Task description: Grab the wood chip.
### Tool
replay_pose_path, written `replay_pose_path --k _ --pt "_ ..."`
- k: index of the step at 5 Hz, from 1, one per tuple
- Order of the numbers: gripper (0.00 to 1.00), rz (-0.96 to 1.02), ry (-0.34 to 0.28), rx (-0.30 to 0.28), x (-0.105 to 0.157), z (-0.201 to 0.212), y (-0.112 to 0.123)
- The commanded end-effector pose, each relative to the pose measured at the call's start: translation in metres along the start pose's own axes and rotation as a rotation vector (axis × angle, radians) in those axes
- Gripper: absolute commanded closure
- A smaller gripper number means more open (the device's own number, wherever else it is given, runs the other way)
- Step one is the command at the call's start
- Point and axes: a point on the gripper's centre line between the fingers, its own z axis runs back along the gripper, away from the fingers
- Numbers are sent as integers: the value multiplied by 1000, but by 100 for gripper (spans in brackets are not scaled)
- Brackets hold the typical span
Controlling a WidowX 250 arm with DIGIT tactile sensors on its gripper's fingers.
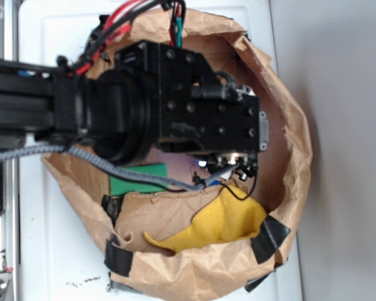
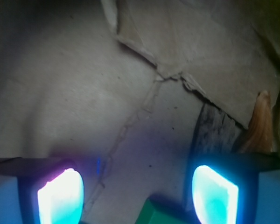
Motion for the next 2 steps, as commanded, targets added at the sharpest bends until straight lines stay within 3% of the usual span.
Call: replay_pose_path --k 1,2 --pt "0 169 -22 -83 12 26 35" --pt "0 129 -42 -113 9 16 49"
